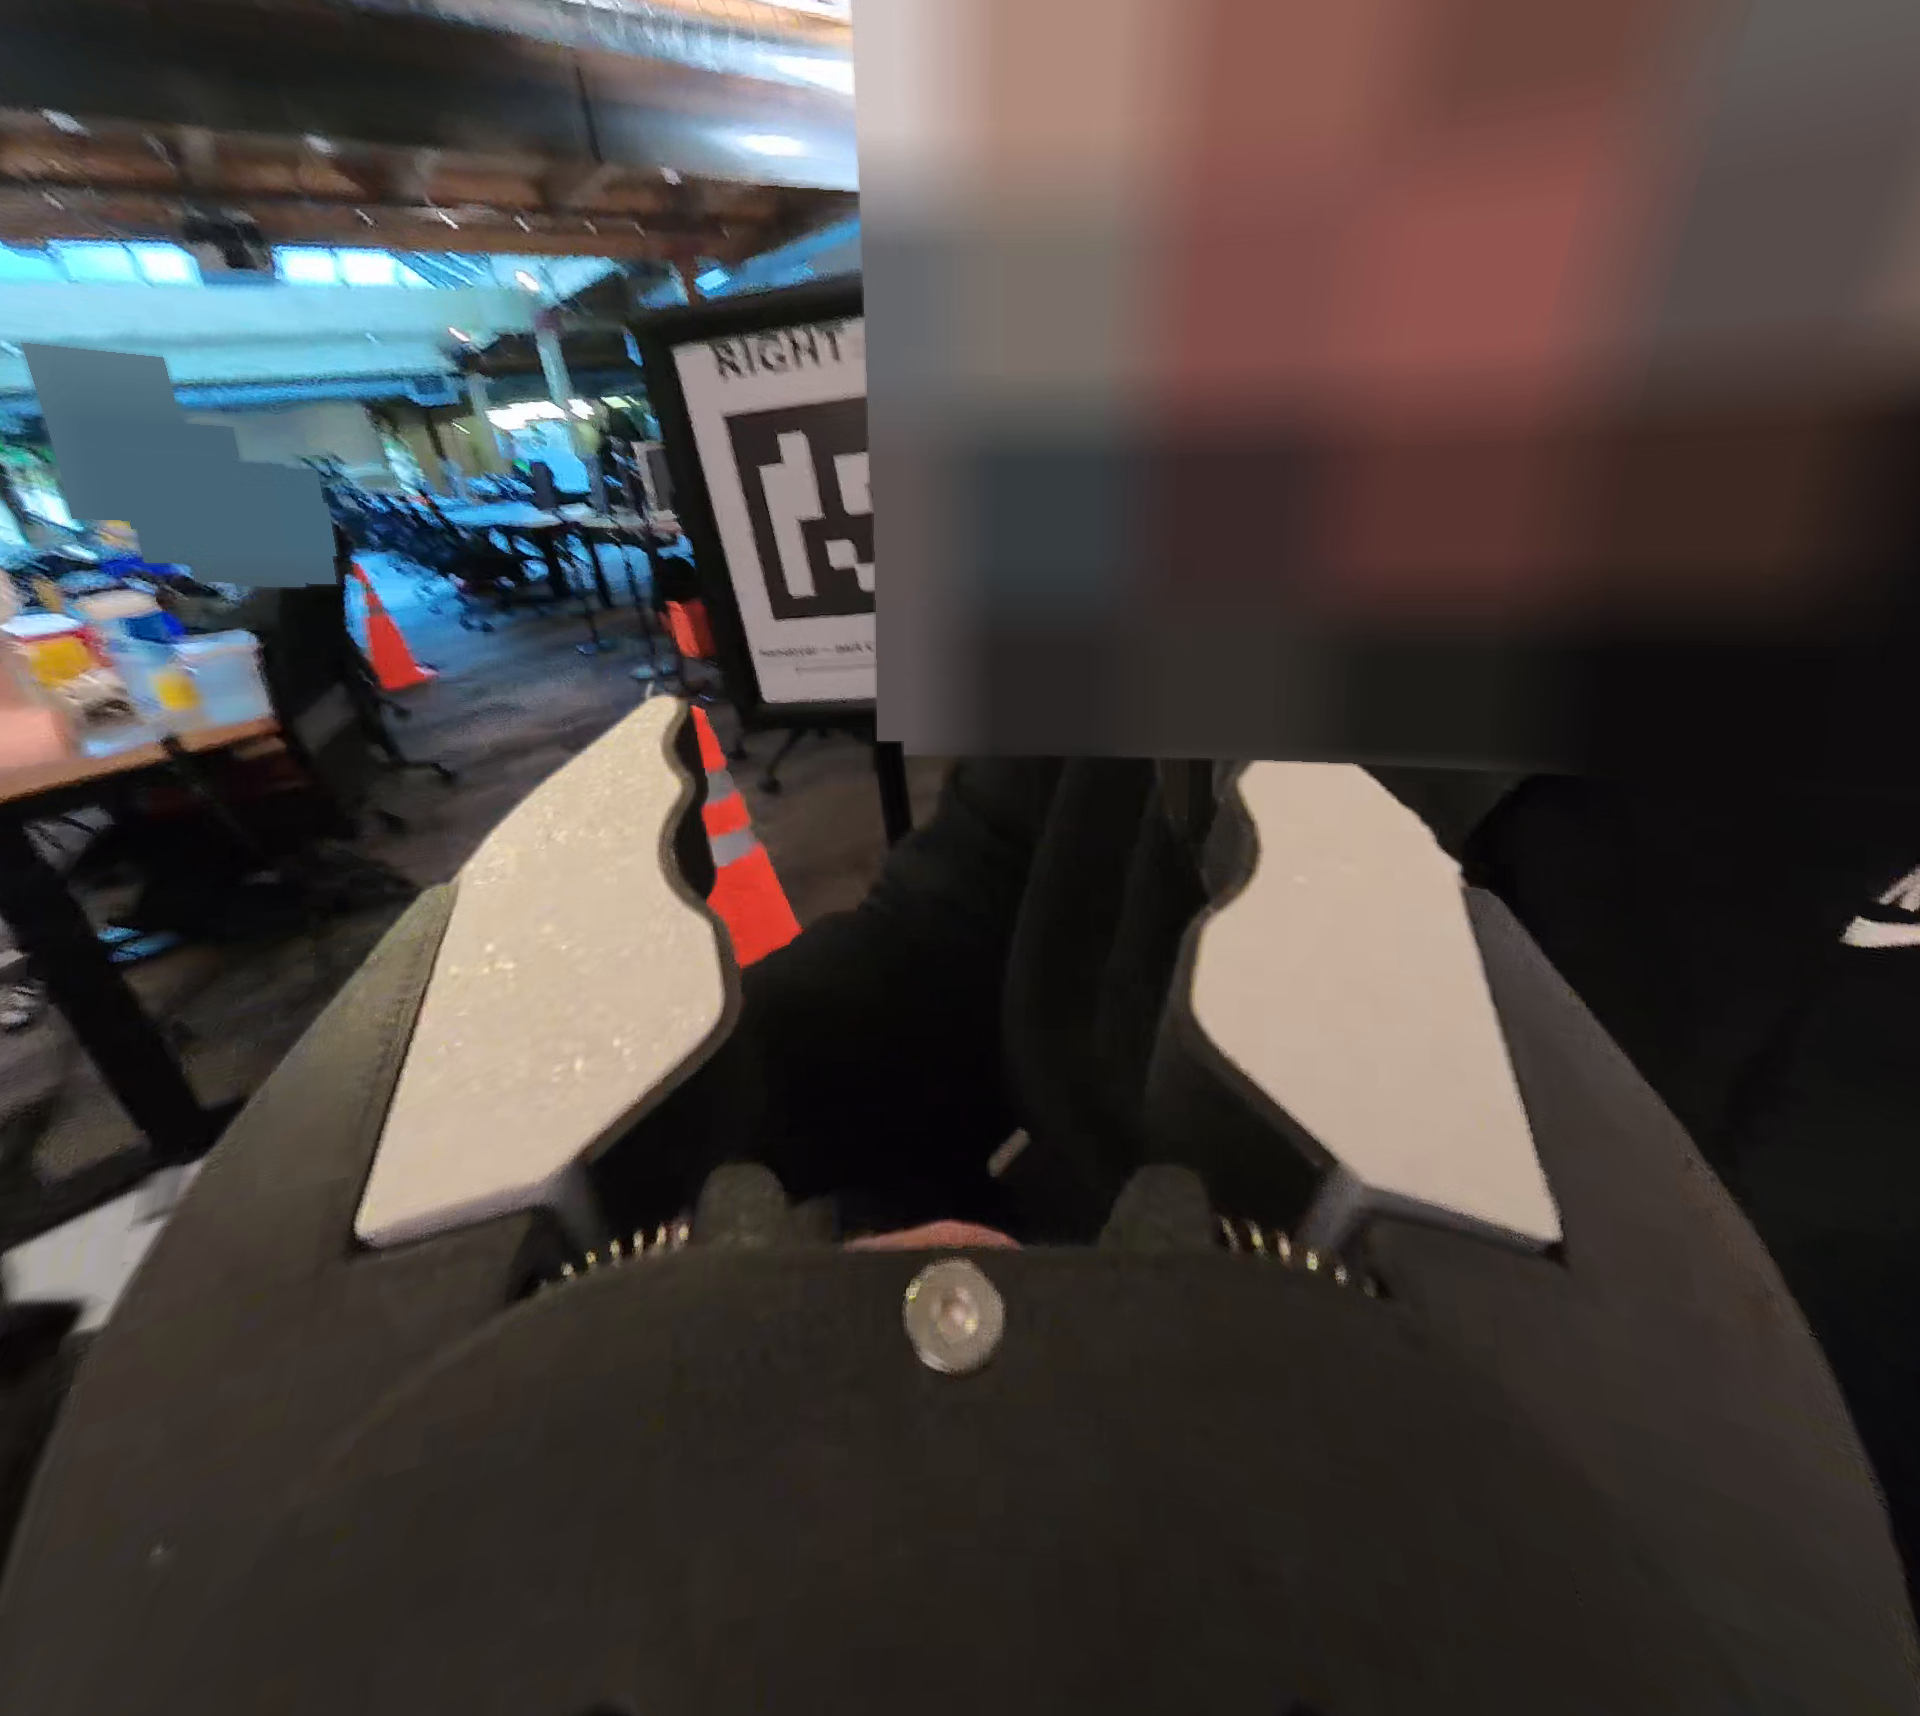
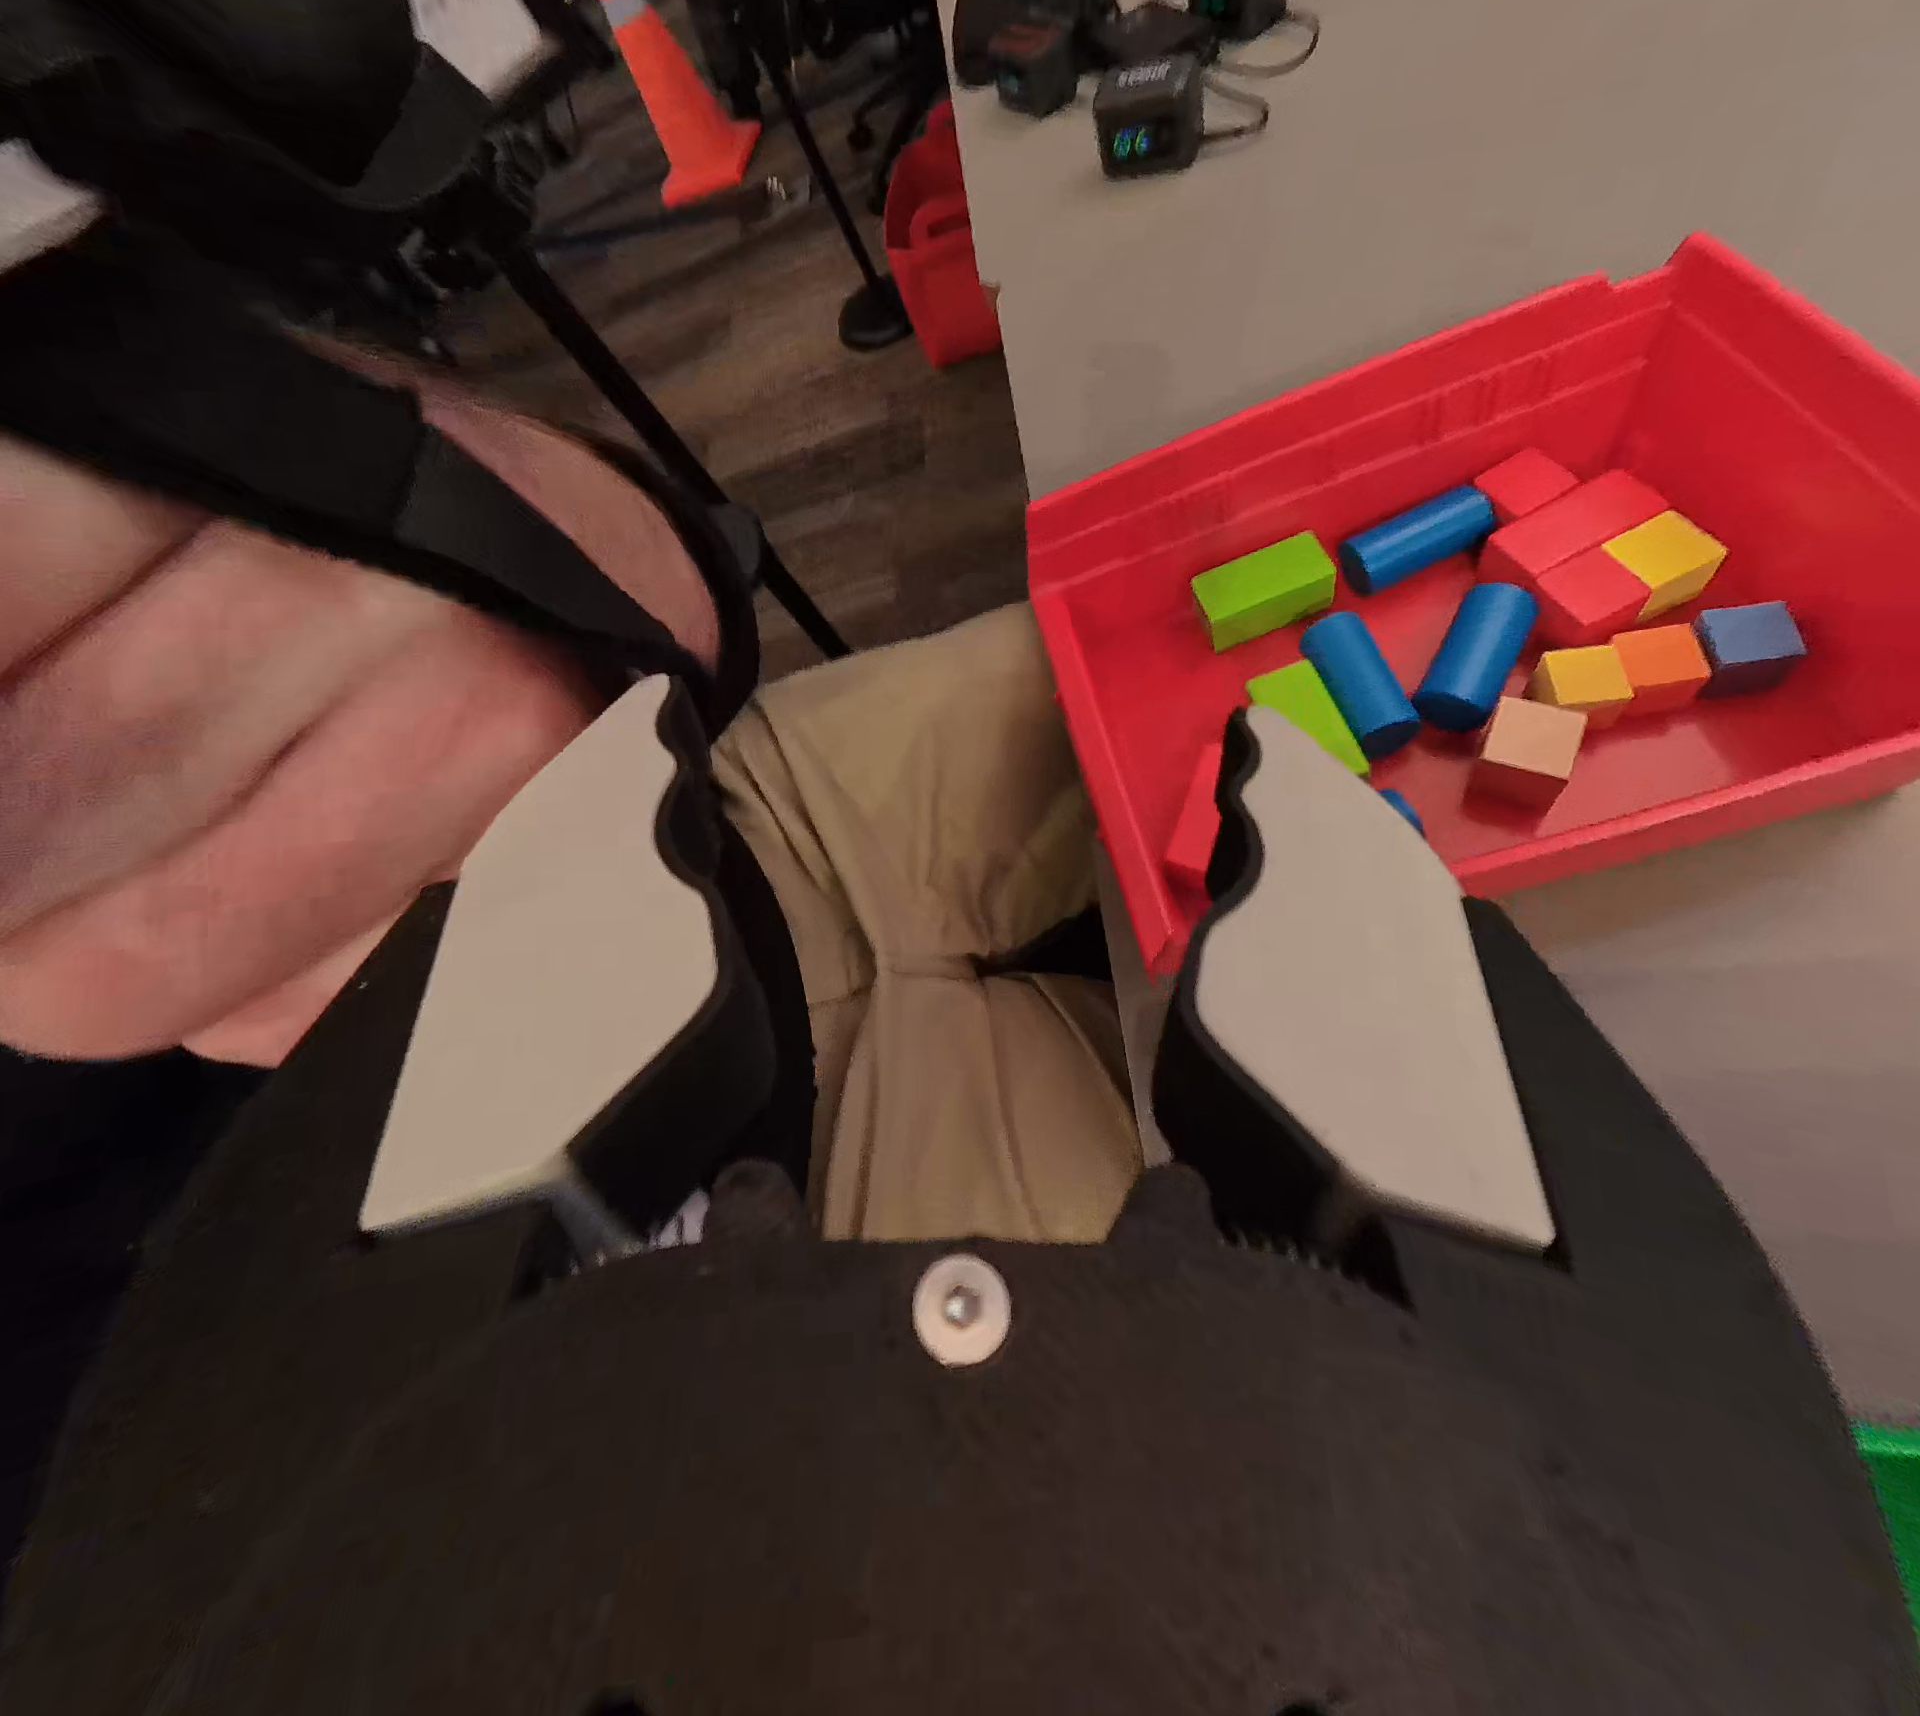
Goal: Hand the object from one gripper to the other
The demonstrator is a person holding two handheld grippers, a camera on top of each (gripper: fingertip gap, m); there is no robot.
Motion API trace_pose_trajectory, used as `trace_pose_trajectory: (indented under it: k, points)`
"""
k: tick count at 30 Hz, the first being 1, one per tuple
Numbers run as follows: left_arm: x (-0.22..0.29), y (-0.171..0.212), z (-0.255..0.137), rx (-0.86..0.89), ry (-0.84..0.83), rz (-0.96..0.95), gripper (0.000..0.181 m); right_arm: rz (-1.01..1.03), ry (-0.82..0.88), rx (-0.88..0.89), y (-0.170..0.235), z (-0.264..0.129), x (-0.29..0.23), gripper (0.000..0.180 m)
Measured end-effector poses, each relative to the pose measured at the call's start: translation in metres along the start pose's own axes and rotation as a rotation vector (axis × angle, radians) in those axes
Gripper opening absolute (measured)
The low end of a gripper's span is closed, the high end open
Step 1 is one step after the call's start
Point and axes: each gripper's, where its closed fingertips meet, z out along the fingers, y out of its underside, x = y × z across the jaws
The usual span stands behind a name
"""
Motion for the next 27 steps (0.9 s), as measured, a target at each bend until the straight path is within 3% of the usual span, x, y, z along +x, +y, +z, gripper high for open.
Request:
trace_pose_trajectory:
  k: [2, 5, 7, 9, 10, 13, 16, 20, 23, 25, 27]
  points:
    - [0.005, 0.018, 0.013, -0.071, 0.062, -0.060, 0.098, 0.001, -0.048, -0.047, 0.009, 0.003, -0.004, 0.095]
    - [0.011, 0.038, 0.026, -0.126, 0.125, -0.084, 0.090, -0.016, -0.099, -0.120, 0.020, 0.006, -0.012, 0.088]
    - [0.016, 0.045, 0.028, -0.120, 0.163, -0.061, 0.068, -0.027, -0.114, -0.158, 0.026, 0.008, -0.015, 0.082]
    - [0.017, 0.057, 0.031, -0.157, 0.192, -0.084, 0.058, -0.031, -0.128, -0.187, 0.031, 0.008, -0.016, 0.075]
    - [0.016, 0.061, 0.032, -0.156, 0.207, -0.122, 0.061, -0.036, -0.125, -0.215, 0.035, 0.009, -0.015, 0.071]
    - [0.000, 0.080, 0.037, -0.171, 0.128, -0.209, 0.105, -0.053, -0.138, -0.295, 0.048, 0.011, -0.018, 0.051]
    - [-0.002, 0.095, 0.043, -0.185, 0.067, -0.170, 0.113, -0.063, -0.192, -0.343, 0.056, 0.014, -0.026, 0.039]
    - [-0.010, 0.086, 0.041, -0.139, 0.021, -0.091, 0.054, -0.069, -0.197, -0.326, 0.052, 0.012, -0.027, 0.036]
    - [-0.021, 0.095, 0.041, -0.224, -0.073, -0.035, 0.006, -0.079, -0.202, -0.278, 0.045, 0.009, -0.027, 0.037]
    - [-0.027, 0.095, 0.039, -0.256, -0.162, 0.039, 0.000, -0.083, -0.144, -0.252, 0.040, 0.005, -0.020, 0.052]
    - [-0.028, 0.080, 0.034, -0.261, -0.252, 0.126, 0.028, -0.094, -0.101, -0.147, 0.023, -0.004, -0.014, 0.070]
